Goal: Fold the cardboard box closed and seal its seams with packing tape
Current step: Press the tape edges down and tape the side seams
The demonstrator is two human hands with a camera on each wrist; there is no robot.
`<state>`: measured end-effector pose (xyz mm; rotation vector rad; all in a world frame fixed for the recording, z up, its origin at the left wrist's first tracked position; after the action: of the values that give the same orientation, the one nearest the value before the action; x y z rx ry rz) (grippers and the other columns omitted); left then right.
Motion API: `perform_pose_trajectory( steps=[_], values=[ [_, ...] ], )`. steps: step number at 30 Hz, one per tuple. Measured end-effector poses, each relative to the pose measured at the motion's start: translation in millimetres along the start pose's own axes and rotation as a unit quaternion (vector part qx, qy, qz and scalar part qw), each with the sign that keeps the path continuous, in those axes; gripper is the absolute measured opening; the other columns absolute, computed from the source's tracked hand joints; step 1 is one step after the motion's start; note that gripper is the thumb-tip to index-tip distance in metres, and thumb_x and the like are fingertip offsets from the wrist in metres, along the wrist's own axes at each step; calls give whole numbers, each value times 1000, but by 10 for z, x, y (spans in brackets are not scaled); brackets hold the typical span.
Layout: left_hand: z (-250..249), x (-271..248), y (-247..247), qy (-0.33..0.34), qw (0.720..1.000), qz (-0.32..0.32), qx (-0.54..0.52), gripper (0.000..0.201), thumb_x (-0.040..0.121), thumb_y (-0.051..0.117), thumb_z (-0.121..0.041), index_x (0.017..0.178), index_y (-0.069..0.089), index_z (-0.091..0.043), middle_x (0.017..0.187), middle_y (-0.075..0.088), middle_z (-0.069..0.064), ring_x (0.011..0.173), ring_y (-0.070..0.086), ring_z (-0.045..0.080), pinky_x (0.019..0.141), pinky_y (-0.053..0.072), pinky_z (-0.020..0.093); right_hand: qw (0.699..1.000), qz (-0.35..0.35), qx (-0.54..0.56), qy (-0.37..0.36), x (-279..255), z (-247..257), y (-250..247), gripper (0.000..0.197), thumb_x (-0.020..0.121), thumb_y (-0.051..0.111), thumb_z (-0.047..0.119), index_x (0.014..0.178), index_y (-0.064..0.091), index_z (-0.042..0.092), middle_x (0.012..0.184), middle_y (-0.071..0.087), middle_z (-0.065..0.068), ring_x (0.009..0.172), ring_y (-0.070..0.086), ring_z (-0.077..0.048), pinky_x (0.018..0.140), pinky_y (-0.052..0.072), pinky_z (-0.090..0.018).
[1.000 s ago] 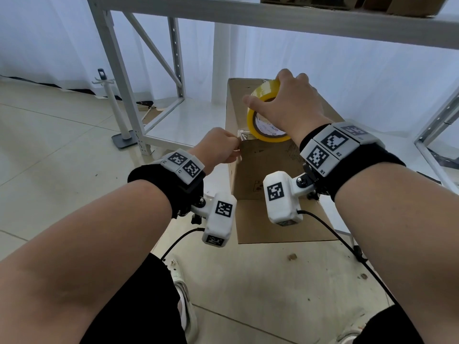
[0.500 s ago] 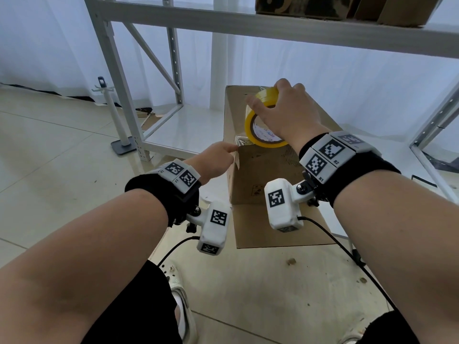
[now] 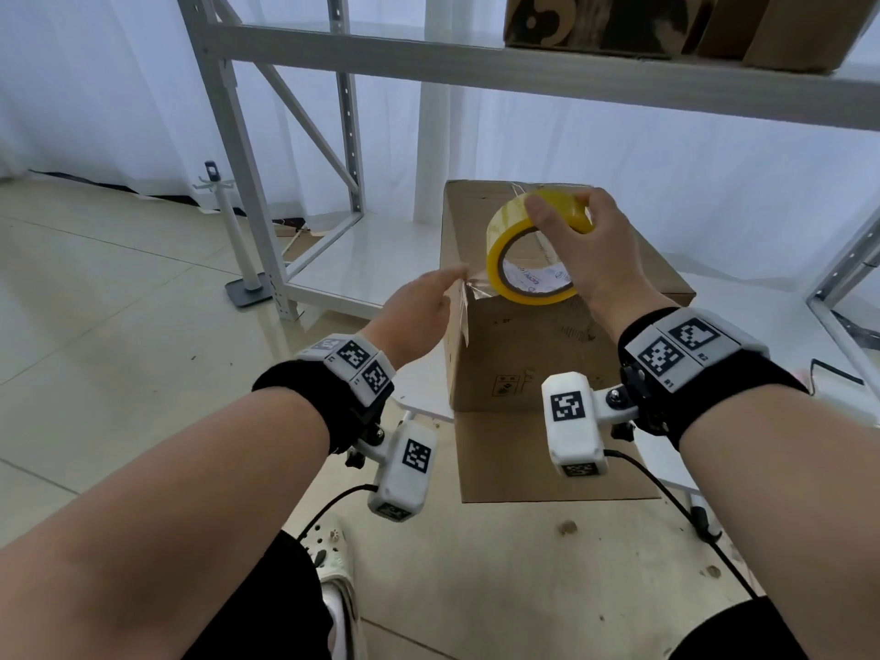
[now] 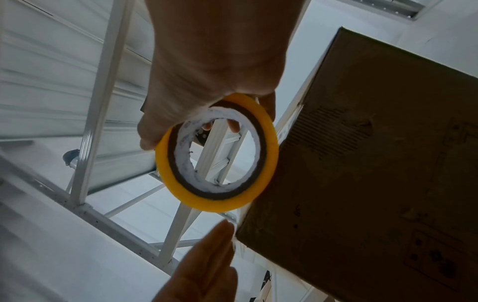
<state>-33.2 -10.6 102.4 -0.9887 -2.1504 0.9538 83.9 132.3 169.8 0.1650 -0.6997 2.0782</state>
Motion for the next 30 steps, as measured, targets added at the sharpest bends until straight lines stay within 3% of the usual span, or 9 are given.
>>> perform_pose_trajectory(
  steps=[3, 7, 11, 16, 20, 23, 25, 30],
  values=[
    [20, 60, 22, 70, 997, -2, 45, 48, 98, 34, -2, 139, 46, -23, 146, 43, -7, 132, 42, 16, 108, 30, 25, 1000, 0, 24, -10, 30, -27, 10, 53, 83, 62, 58, 118, 53, 19, 99, 56, 6, 86, 52, -5, 71, 42, -15],
    [-9, 158, -20, 142, 984, -51, 97, 38, 98, 42, -5, 129, 58, -19, 132, 57, -2, 117, 54, 19, 102, 44, 35, 998, -16, 65, -17, 75, -93, 15, 42, 85, 63, 51, 108, 54, 18, 86, 53, 10, 76, 49, 1, 69, 40, -11],
    [-14, 218, -32, 163, 975, -75, 135, 35, 97, 44, -8, 124, 62, -20, 126, 60, 2, 110, 56, 24, 96, 45, 43, 999, -17, 27, -42, 161, -62, 7, 40, 83, 65, 52, 102, 51, 20, 79, 47, 12, 70, 45, -1, 62, 35, -13],
    [-16, 272, 10, 182, 969, -89, 138, 25, 93, 57, -16, 116, 67, -18, 117, 62, 6, 102, 59, 24, 90, 48, 38, 998, -16, 16, -50, 254, -74, -14, 36, 84, 65, 50, 92, 48, 19, 72, 40, 13, 64, 40, -1, 58, 32, -16],
    [30, 283, 100, 195, 969, -88, 125, 29, 87, 65, -14, 115, 63, -10, 120, 56, 11, 101, 58, 26, 89, 45, 30, 999, 4, 30, -38, 276, -134, 4, 34, 83, 64, 53, 86, 50, 22, 73, 45, 11, 67, 44, -3, 62, 36, -17],
    [132, 261, 206, 194, 969, -68, 137, 48, 81, 72, -16, 125, 54, -10, 129, 47, 14, 105, 57, 28, 94, 47, 36, 998, 6, 65, -20, 281, -159, 20, 40, 73, 61, 65, 80, 51, 26, 76, 51, 4, 73, 52, -12, 67, 42, -22],
    [170, 264, 264, 199, 966, -52, 157, 59, 76, 77, -19, 127, 48, -10, 130, 45, 16, 104, 57, 30, 92, 50, 41, 997, -5, 76, -25, 260, -158, 16, 43, 71, 59, 68, 80, 52, 27, 74, 53, 4, 71, 52, -12, 67, 44, -22],
    [114, 303, 177, 188, 963, -27, 194, 55, 78, 75, -23, 127, 52, -12, 132, 45, 11, 111, 52, 28, 96, 44, 37, 994, -36, 99, -43, 185, -164, 2, 32, 83, 65, 54, 95, 59, 25, 76, 59, 14, 73, 58, -2, 75, 50, -19]
  ],
)
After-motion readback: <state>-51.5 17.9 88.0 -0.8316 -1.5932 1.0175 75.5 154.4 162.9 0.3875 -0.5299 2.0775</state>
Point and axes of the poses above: each hand's wrist, its own x-axis towards the middle knuckle, its own y-axis out of the palm, z = x × y, the point moved 7 cm from there along x, towards the middle knuckle
